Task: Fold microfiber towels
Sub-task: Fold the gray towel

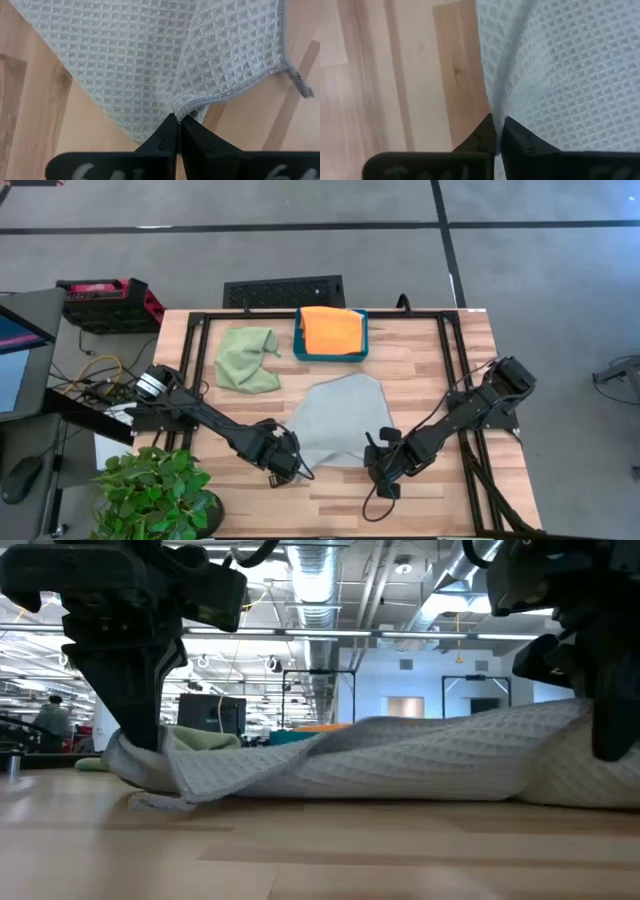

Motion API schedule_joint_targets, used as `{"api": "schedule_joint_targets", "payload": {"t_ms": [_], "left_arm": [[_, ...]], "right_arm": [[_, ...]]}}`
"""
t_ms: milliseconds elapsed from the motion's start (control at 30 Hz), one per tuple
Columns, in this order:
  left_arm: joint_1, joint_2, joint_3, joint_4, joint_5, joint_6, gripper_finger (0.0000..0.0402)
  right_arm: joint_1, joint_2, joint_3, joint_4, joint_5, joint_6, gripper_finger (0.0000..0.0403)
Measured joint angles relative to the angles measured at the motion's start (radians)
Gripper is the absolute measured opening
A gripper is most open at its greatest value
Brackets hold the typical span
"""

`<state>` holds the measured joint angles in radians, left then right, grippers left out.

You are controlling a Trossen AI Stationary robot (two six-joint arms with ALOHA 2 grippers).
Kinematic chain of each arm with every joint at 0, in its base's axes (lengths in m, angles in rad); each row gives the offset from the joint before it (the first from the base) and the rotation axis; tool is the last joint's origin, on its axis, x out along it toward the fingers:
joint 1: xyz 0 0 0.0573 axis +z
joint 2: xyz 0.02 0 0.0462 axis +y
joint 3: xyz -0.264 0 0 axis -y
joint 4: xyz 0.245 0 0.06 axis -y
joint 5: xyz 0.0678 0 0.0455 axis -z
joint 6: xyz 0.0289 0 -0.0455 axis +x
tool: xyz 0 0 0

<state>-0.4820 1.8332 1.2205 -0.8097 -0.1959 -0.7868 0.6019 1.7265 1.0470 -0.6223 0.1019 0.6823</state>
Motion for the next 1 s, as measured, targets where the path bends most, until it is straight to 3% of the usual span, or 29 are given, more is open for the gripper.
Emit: {"api": "schedule_joint_targets", "payload": {"t_ms": [200,567,800,867,1000], "left_arm": [[0.000,0.000,0.000,0.032,0.008,0.004,0.0016],[0.000,0.000,0.000,0.046,0.027,-0.013,0.0115],[-0.008,0.000,0.051,0.030,0.051,0.070,0.0126],[-0.012,0.000,0.078,0.010,0.025,0.100,0.0126],[-0.010,0.000,0.103,-0.019,-0.124,0.135,0.0126]], "right_arm": [[-0.009,0.009,0.000,0.011,-0.003,0.000,0.0070],[-0.040,-0.008,0.000,-0.027,-0.045,0.013,0.0154],[-0.061,-0.123,0.000,-0.087,-0.016,-0.016,0.0180],[-0.061,-0.168,0.000,-0.098,0.022,-0.034,0.0183],[-0.069,-0.249,0.000,-0.153,0.142,-0.036,0.0185]]}}
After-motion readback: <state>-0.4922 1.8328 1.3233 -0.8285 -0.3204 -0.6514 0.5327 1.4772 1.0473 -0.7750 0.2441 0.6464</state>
